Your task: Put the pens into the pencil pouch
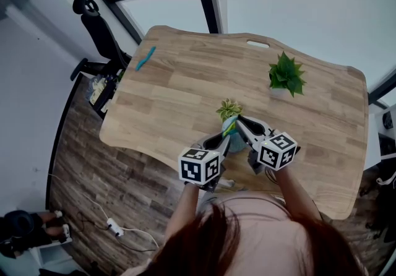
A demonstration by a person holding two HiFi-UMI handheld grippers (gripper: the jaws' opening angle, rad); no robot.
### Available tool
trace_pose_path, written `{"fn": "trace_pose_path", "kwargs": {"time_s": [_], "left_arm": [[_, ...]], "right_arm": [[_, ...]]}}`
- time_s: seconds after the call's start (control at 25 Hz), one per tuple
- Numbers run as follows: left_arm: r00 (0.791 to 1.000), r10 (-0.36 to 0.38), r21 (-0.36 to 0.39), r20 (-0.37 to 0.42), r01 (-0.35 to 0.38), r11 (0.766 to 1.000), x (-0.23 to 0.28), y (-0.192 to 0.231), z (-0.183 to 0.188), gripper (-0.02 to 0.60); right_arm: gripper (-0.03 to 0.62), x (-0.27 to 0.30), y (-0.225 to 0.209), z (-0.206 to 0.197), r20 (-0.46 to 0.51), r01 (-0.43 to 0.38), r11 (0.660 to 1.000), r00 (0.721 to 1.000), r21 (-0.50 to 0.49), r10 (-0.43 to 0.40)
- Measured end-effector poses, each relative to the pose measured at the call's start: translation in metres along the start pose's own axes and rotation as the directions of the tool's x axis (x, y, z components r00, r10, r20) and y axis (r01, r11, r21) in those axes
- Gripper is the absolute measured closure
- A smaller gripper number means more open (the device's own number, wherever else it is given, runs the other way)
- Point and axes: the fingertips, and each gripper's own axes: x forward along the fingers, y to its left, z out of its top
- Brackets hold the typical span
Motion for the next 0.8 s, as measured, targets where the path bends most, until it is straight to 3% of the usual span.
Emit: {"fn": "trace_pose_path", "kwargs": {"time_s": [0.4,0.48,0.8], "left_arm": [[0.998,0.001,0.016,0.059,-0.002,1.0,-0.009,-0.007,-0.006,0.529],[0.998,0.001,0.024,0.065,-0.003,1.0,-0.011,-0.008,-0.008,0.528],[0.996,0.007,0.027,0.091,-0.01,1.0,-0.015,-0.012,-0.014,0.526]], "right_arm": [[0.56,-0.006,0.001,-0.011,-0.157,-0.005,0.995,0.988,-0.101,-0.011],[0.53,-0.007,0.004,-0.014,-0.17,-0.016,0.995,0.985,-0.103,-0.002],[0.51,-0.016,-0.002,-0.014,-0.167,0.023,0.994,0.985,-0.111,-0.041]]}}
